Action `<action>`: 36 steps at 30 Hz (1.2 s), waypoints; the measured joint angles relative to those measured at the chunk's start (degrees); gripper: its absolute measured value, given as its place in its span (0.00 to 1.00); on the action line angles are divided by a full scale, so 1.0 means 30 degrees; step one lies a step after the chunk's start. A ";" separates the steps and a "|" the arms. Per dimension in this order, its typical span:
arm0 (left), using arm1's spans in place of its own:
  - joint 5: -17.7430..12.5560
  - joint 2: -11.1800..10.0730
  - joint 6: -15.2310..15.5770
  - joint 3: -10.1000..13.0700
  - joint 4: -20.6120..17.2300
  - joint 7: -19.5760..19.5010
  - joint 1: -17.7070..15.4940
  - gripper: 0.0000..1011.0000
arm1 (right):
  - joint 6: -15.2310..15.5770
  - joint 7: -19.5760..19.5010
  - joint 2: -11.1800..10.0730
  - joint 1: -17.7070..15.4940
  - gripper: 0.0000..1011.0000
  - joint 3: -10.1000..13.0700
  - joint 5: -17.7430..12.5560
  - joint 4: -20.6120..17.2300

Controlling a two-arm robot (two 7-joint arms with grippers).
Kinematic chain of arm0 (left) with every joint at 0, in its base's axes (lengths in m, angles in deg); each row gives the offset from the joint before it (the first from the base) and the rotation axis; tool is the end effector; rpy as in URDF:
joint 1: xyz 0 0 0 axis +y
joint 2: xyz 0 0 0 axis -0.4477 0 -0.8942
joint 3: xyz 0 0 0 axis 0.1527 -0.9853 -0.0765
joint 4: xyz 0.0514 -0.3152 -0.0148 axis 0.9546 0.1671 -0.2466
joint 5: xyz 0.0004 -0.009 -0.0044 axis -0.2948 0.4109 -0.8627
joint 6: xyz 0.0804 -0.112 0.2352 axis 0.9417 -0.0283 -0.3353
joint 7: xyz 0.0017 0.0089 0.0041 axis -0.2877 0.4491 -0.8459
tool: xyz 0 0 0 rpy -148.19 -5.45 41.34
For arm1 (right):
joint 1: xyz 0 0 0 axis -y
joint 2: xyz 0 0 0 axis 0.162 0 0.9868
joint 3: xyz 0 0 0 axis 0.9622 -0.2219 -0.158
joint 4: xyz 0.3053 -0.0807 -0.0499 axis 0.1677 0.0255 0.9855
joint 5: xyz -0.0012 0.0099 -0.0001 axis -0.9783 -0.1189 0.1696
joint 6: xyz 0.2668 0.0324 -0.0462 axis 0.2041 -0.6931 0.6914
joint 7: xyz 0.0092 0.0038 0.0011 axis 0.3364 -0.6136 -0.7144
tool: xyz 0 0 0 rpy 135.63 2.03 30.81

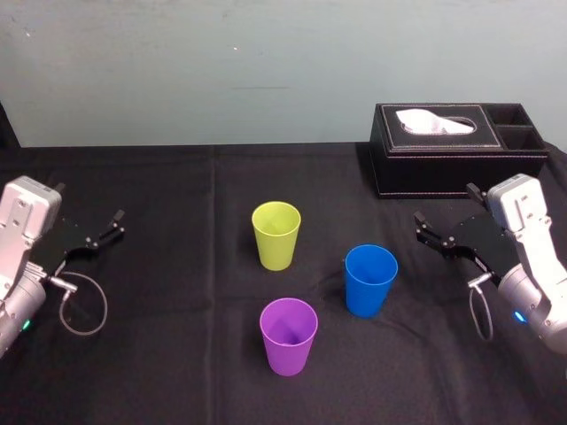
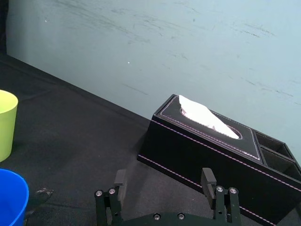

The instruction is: Stack the three plastic cups sequentially using one hand.

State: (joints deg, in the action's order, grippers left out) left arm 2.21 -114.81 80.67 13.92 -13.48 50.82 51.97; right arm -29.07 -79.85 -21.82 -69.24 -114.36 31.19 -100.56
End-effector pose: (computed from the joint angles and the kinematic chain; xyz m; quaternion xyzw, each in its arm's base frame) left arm 0.3287 0.1090 -0.3191 0.1414 -0.1325 0.5799 0.7913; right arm 0.3289 -0.1090 -0.3191 -0.1414 -0.1325 -0.5800 0.7912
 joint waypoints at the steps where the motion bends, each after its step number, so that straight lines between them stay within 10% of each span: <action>1: -0.0001 0.0000 0.0000 0.0000 0.0000 0.0000 0.0000 1.00 | 0.0000 0.0000 0.0000 0.0001 0.99 0.0000 -0.0001 0.0001; 36: -0.0001 0.0000 0.0000 -0.0001 0.0000 -0.0001 0.0000 1.00 | -0.0001 0.0000 0.0000 0.0001 0.99 0.0001 0.0000 0.0000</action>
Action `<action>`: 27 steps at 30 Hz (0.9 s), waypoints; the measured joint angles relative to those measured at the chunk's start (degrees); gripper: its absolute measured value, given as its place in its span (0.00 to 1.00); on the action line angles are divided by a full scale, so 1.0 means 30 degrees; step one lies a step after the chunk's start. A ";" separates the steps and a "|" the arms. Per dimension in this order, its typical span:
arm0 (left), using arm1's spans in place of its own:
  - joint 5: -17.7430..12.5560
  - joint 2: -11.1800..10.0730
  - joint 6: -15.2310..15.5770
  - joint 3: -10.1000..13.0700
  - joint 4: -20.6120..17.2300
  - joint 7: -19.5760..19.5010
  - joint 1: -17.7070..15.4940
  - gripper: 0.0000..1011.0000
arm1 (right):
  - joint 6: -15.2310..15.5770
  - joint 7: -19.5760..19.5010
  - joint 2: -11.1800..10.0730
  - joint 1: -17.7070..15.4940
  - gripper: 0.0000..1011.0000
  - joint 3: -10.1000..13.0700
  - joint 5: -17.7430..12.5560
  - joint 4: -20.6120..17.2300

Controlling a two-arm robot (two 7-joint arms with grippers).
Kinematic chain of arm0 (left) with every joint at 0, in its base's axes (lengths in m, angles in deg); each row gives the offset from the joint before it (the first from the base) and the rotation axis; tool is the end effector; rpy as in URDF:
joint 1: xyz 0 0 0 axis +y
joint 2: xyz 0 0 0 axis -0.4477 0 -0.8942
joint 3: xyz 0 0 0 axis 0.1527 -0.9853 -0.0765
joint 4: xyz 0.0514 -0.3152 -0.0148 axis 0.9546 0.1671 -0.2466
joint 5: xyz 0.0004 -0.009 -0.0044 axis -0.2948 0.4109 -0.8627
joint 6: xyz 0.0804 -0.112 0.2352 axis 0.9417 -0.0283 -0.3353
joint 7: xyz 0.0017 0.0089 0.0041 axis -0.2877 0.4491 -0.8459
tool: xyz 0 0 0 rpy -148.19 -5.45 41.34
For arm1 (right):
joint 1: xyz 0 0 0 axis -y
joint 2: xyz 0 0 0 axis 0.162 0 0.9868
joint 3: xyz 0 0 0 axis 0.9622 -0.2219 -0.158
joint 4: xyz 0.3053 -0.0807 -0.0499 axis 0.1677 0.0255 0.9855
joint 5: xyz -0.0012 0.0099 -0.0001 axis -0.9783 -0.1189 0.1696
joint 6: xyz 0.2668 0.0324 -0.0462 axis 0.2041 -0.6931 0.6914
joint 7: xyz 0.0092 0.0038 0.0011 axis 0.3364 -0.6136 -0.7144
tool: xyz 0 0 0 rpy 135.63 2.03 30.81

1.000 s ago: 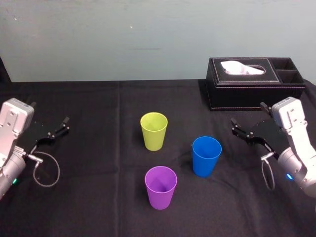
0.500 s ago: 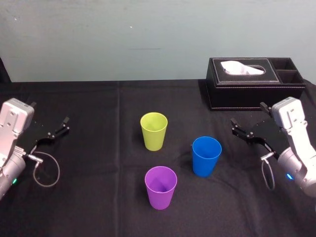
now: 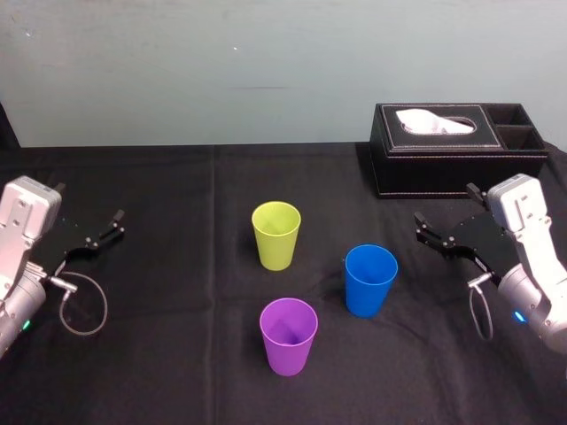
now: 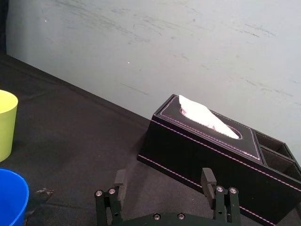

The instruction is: Stack the three plastic cups sequentially using one hand.

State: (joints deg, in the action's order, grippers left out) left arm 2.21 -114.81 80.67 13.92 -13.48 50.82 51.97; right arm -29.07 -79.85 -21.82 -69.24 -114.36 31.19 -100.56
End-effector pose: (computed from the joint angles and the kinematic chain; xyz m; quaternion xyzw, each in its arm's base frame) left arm 0.3287 0.1090 -0.3191 0.1414 -0.1325 0.5799 0.7913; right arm 0.3289 -0.1090 -0.3191 -0.1414 -0.1325 -0.5800 0.7912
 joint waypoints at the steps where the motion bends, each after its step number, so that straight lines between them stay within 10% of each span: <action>1: 0.0000 0.0000 0.0000 0.0000 0.0000 0.0001 0.0000 1.00 | 0.0000 0.0000 0.0000 0.0000 0.99 -0.0001 -0.0001 0.0000; 17: 0.0000 0.0000 0.0001 0.0001 0.0000 0.0002 0.0000 1.00 | 0.0407 0.0347 -0.0087 -0.0132 0.99 0.0309 0.0066 -0.0351; 27: -0.0001 0.0000 0.0000 0.0001 0.0000 0.0001 0.0000 1.00 | 0.0814 0.1823 -0.1134 -0.1596 0.99 0.1941 -0.1298 -0.2143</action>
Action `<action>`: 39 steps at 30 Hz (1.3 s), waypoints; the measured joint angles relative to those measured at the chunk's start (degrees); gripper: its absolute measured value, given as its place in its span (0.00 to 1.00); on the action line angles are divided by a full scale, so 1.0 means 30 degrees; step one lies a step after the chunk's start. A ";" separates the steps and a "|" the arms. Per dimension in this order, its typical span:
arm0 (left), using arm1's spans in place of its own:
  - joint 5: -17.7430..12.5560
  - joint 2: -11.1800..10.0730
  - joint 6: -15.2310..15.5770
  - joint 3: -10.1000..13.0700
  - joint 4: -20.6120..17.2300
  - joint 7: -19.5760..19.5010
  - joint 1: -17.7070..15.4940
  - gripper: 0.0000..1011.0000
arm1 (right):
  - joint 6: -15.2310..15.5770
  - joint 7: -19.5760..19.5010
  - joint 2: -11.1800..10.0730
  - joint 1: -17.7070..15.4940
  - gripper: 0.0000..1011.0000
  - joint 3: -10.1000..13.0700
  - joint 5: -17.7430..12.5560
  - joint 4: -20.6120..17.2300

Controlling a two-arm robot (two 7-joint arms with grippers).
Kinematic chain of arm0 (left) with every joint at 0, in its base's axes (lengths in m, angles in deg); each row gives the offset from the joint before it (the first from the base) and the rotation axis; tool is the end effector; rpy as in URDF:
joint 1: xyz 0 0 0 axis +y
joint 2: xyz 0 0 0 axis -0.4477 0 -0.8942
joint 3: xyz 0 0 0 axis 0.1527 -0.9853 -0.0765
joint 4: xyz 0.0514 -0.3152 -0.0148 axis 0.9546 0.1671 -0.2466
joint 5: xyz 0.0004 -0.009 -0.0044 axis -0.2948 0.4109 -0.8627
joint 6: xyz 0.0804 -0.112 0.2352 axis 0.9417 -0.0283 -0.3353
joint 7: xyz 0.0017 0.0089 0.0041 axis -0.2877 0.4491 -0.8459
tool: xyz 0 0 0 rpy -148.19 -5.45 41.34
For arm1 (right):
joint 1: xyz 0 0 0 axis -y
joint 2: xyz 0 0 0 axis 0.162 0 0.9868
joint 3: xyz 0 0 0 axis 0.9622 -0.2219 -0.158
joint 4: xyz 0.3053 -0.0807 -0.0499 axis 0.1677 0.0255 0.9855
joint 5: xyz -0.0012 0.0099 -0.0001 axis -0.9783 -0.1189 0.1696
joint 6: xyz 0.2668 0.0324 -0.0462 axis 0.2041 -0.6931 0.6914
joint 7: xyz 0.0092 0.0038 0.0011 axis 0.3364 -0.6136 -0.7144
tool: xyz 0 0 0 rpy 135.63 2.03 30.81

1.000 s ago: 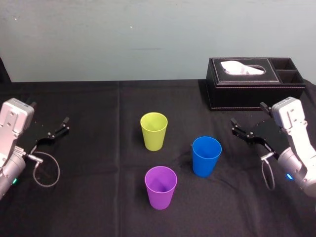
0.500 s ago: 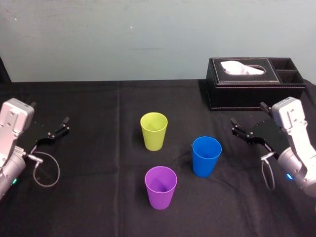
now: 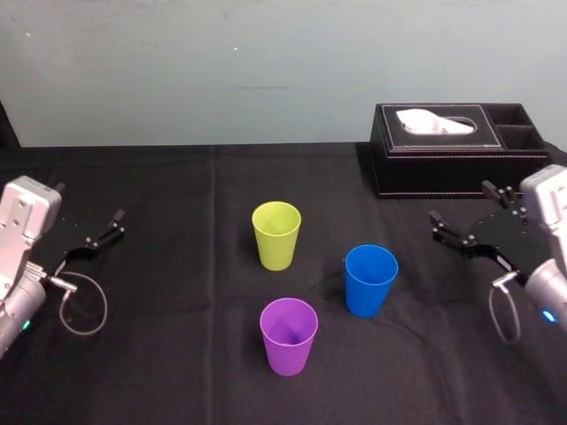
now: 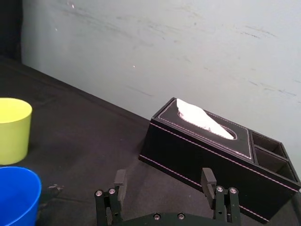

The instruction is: Stack the three plastic cups sequentially using one hand.

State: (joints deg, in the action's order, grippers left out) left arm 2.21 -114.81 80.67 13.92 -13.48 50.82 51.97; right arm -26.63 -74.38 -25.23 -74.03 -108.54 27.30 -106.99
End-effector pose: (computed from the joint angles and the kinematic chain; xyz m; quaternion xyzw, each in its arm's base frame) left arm 0.3287 0.1090 -0.3191 0.1414 -0.1325 0.5799 0.7913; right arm 0.3109 -0.1322 -0.2968 -0.1329 -0.1131 -0.5642 0.8070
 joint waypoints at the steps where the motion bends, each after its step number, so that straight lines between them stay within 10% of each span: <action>1: 0.0001 0.0001 0.0000 0.0001 0.0000 0.0000 0.0000 1.00 | 0.0006 0.0118 -0.0082 -0.0156 0.99 0.0152 -0.0168 -0.0154; 16: 0.0001 0.0000 0.0000 0.0000 0.0000 0.0000 0.0000 1.00 | -0.0796 0.1740 -0.1208 -0.3637 0.99 0.2384 -0.1869 -0.2791; 39: 0.0001 0.0000 0.0000 -0.0001 0.0000 0.0000 0.0000 1.00 | -0.0796 0.3508 -0.0731 -0.5775 0.99 0.2706 -0.1766 -0.3740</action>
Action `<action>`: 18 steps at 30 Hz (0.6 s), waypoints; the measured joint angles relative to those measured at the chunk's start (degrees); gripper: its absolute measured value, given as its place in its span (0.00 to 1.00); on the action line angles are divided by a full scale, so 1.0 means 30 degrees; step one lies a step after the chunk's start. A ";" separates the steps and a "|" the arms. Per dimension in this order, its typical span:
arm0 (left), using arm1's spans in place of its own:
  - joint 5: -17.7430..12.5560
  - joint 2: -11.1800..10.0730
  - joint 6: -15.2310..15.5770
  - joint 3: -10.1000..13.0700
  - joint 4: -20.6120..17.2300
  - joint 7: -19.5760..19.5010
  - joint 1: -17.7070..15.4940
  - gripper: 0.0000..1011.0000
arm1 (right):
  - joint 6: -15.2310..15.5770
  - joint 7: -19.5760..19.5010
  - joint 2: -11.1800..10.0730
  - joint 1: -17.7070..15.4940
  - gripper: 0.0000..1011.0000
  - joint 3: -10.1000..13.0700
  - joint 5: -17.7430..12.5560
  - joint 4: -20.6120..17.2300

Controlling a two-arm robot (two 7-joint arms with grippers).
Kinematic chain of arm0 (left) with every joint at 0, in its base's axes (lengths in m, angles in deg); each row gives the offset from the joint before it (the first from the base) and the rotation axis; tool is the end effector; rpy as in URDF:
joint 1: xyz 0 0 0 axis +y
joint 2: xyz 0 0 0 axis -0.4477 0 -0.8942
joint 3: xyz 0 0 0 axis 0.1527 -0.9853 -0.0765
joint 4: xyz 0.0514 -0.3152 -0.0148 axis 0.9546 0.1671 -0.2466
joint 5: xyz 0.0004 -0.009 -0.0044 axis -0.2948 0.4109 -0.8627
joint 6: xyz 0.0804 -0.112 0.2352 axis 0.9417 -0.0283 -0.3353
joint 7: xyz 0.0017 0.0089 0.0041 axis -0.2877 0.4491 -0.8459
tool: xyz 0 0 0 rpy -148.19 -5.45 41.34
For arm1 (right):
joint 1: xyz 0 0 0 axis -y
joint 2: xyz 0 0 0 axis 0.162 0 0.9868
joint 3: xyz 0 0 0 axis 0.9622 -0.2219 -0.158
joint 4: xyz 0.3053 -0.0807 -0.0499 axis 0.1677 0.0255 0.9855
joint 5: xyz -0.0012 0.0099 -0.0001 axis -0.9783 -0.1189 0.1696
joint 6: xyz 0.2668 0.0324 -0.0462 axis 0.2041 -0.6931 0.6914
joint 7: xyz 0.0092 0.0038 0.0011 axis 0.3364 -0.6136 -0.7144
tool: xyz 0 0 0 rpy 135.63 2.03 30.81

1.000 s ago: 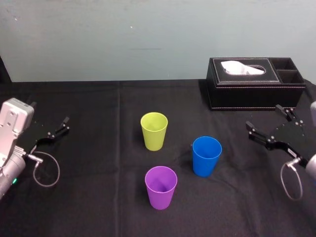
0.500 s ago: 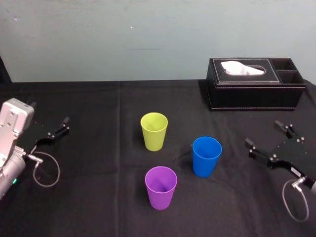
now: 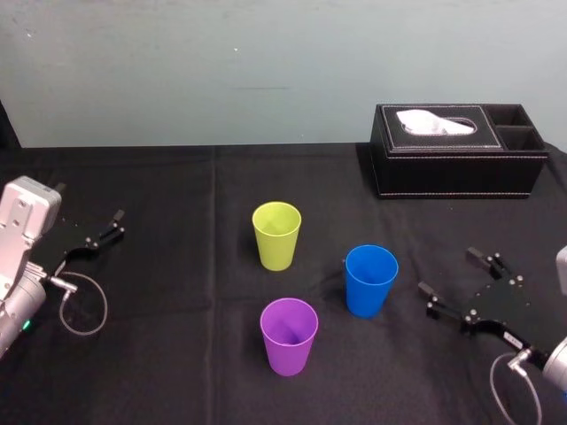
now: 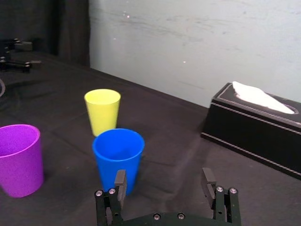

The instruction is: Stack the three plastic cups sequentially using one hand.

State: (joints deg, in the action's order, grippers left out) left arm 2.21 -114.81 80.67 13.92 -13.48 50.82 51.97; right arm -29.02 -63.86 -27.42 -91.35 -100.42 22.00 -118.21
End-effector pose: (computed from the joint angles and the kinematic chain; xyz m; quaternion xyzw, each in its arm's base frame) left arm 0.3287 0.1090 -0.3191 0.1414 -0.1325 0.5799 0.7913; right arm 0.2322 -0.1395 -0.3053 -0.1050 -0.0502 -0.4869 0.8657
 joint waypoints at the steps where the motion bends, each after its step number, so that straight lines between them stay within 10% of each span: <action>1: 0.0000 0.0000 0.0000 0.0003 0.0000 0.0000 0.0000 1.00 | 0.0009 0.0105 0.0080 -0.0045 0.99 -0.0047 0.0096 -0.0007; 18: 0.0000 0.0000 0.0000 0.0001 -0.0001 0.0001 0.0000 1.00 | 0.0368 0.1028 0.1245 0.0521 0.99 -0.0600 0.1205 0.0625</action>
State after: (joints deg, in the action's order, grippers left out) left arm 2.21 -114.81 80.67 13.92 -13.48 50.82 51.97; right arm -27.92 -60.77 -23.68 -89.79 -102.22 25.62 -116.33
